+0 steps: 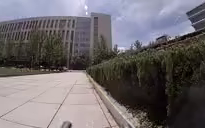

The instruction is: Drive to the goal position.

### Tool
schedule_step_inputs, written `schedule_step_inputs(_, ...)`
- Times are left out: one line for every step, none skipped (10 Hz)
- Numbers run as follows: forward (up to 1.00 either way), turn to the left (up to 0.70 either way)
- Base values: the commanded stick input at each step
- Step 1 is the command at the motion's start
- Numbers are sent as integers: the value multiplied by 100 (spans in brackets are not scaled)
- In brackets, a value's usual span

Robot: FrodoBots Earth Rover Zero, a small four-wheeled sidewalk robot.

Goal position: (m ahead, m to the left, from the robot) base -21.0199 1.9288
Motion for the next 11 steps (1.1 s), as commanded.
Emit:
schedule_step_inputs(-46,0)
schedule_step_inputs(-70,0)
schedule_step_inputs(4,0)
schedule_step_inputs(2,0)
schedule_step_inputs(0,0)
schedule_step_inputs(20,0)
schedule_step_inputs(61,0)
schedule_step_inputs(70,0)
schedule_step_inputs(70,0)
schedule_step_inputs(70,0)
schedule_step_inputs(44,0)
